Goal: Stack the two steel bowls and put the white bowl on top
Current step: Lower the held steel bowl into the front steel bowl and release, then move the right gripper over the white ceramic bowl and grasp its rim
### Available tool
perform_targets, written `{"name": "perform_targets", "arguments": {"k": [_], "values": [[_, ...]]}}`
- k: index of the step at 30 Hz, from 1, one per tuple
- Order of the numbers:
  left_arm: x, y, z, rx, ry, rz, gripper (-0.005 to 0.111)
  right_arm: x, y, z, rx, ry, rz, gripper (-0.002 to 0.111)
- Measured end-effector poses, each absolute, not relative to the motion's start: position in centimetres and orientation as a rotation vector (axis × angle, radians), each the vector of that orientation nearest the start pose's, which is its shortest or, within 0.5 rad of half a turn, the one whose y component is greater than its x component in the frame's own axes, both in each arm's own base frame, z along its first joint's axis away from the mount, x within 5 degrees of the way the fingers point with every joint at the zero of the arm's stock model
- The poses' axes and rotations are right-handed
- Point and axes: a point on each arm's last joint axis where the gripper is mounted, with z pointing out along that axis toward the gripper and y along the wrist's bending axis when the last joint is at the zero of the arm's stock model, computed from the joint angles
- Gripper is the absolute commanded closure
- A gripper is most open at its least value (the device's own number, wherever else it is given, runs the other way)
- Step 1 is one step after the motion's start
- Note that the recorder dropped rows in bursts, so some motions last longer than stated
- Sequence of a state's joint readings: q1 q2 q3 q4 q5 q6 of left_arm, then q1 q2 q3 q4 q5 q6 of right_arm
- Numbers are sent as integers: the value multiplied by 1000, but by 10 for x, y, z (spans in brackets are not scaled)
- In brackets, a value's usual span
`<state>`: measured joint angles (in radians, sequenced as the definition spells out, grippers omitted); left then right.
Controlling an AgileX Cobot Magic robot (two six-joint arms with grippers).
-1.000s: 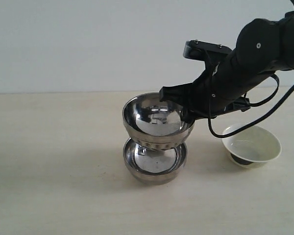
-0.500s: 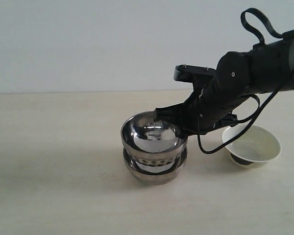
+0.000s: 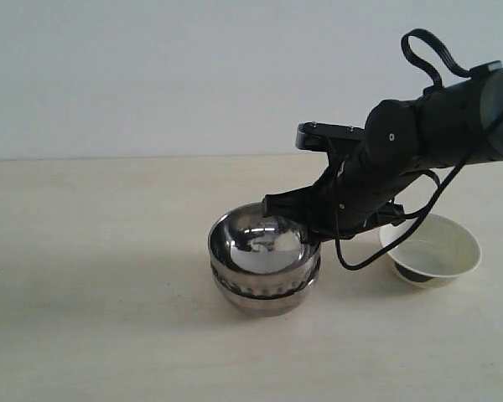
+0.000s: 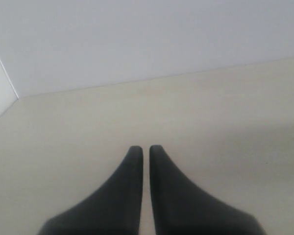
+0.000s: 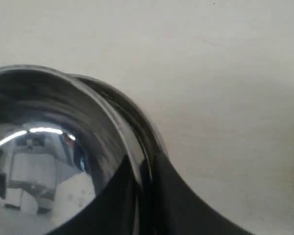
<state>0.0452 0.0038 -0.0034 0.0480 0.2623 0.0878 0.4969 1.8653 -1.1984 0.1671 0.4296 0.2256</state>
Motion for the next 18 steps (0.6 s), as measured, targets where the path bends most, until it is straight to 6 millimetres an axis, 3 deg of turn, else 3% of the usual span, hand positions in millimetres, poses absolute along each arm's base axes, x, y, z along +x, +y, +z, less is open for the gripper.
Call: {"name": "perform_targets", "arguments": {"k": [4,6,18], "values": [[55,4,190,69,1747,142,103,339,191,186,-176,2622,409,63],[55,4,190,69,1747,142,103,339,191,186,-174,2625,410,58],[55,4,190,69,1747,142,103,338,189,187,-206,2630,379,57]]}}
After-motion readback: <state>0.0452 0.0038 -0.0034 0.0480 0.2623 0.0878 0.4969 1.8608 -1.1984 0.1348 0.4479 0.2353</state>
